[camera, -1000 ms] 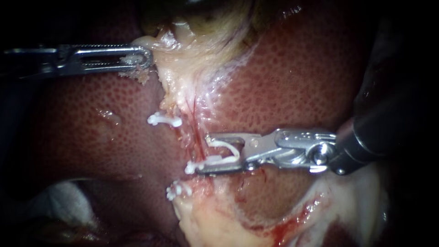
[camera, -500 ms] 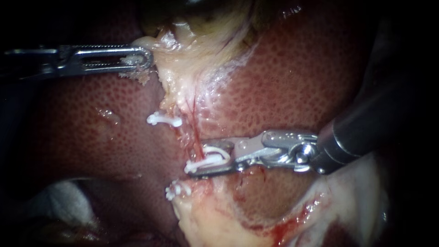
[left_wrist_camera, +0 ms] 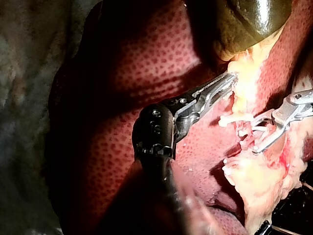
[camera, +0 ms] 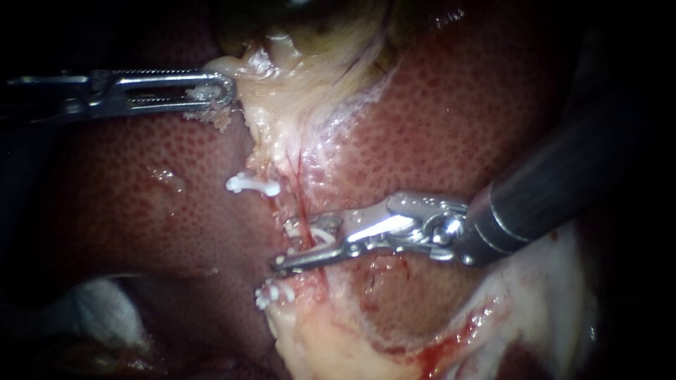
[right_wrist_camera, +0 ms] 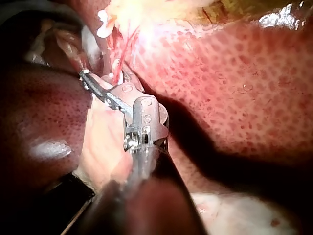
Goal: Clipping second clip right tube
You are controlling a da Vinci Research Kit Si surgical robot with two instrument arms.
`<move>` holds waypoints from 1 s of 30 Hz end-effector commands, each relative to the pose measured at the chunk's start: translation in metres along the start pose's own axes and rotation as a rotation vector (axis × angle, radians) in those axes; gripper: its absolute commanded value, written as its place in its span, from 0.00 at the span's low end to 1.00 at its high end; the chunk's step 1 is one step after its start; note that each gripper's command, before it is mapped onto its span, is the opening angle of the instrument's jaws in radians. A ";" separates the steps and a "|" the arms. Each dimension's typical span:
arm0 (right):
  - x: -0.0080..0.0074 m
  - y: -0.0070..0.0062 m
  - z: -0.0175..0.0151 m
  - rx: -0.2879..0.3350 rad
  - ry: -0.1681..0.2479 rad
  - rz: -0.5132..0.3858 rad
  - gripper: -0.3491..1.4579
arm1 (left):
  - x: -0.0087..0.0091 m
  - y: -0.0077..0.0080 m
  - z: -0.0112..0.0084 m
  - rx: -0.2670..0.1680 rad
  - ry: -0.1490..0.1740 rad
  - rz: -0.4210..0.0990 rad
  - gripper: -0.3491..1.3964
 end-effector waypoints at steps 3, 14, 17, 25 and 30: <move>-0.0001 -0.0006 -0.0001 0.048 -0.009 0.034 0.46 | 0.0000 0.0000 0.0000 0.000 0.000 0.000 0.00; 0.0000 -0.0014 0.0007 0.101 -0.021 0.043 0.44 | -0.0001 0.0000 0.0002 -0.002 -0.001 0.001 0.00; 0.0001 -0.0012 0.0008 0.089 -0.014 0.044 0.44 | -0.0001 0.0000 0.0002 -0.002 -0.001 0.001 0.00; 0.0002 -0.0008 0.0008 0.072 -0.004 0.069 0.36 | -0.0001 0.0000 0.0002 -0.001 -0.001 0.001 0.00; -0.0001 -0.0007 0.0001 0.066 0.003 0.128 0.14 | -0.0001 0.0000 0.0002 -0.001 -0.001 0.001 0.00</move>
